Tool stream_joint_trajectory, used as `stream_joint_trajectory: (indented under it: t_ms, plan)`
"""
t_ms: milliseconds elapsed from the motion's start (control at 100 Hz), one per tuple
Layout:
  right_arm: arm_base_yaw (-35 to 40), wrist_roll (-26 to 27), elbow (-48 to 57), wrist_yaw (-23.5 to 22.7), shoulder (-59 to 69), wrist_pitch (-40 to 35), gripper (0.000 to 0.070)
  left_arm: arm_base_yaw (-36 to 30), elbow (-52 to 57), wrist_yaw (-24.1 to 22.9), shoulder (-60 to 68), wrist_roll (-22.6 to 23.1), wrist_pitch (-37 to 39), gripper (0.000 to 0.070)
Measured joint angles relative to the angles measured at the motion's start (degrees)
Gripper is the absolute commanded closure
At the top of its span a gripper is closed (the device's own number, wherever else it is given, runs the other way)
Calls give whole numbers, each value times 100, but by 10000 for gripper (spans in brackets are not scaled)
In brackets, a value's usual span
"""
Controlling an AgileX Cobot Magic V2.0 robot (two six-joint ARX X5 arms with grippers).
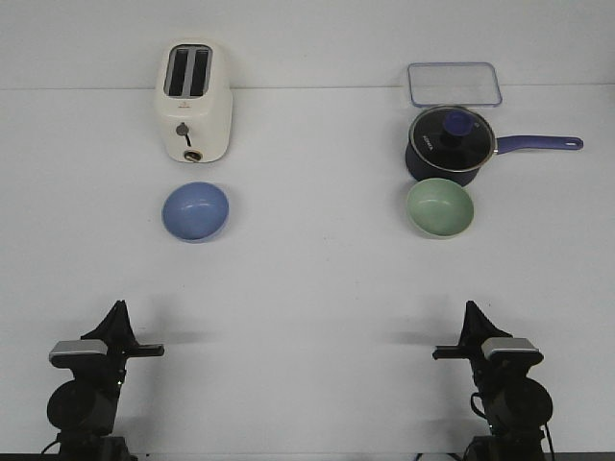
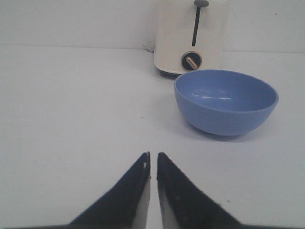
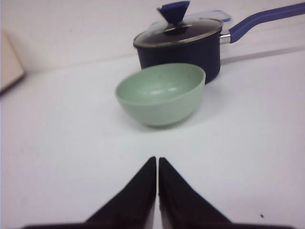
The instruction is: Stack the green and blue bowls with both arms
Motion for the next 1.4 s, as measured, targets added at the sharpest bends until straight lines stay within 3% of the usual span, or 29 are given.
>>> stream_joint_trajectory:
  t_ms: [120, 210, 260, 340, 380, 520, 780, 1110, 1330, 1400]
  plan:
    - [0, 522, 503, 378, 116, -553, 699, 0, 0, 0, 0, 2, 0, 685]
    - [0, 610, 1375, 688, 595, -804, 675, 0, 0, 0, 0, 0, 0, 685]
    - [0, 592, 1928, 706, 1003, -855, 566, 0, 0, 0, 0, 2, 0, 685]
    - [-2, 487, 2787, 721, 1851, -1069, 294, 0, 0, 0, 0, 2, 0, 685]
    - [-2, 424, 3169, 723, 2337, -1228, 232, 0, 0, 0, 0, 0, 0, 685]
    - [-2, 223, 4352, 726, 4175, -1786, 232, 0, 0, 0, 0, 0, 0, 685]
    - [-177, -57, 5630, 721, 7232, -1829, 233, 0, 0, 0, 0, 0, 0, 685]
    - [-435, -155, 6585, 374, 9414, -1523, 257, 0, 0, 0, 0, 0, 0, 685]
    - [-455, -57, 6618, 271, 9844, -1193, 409, 0, 0, 0, 0, 0, 0, 685]
    - [-455, -11, 6618, 271, 9895, -1178, 527, 0, 0, 0, 0, 2, 0, 685]
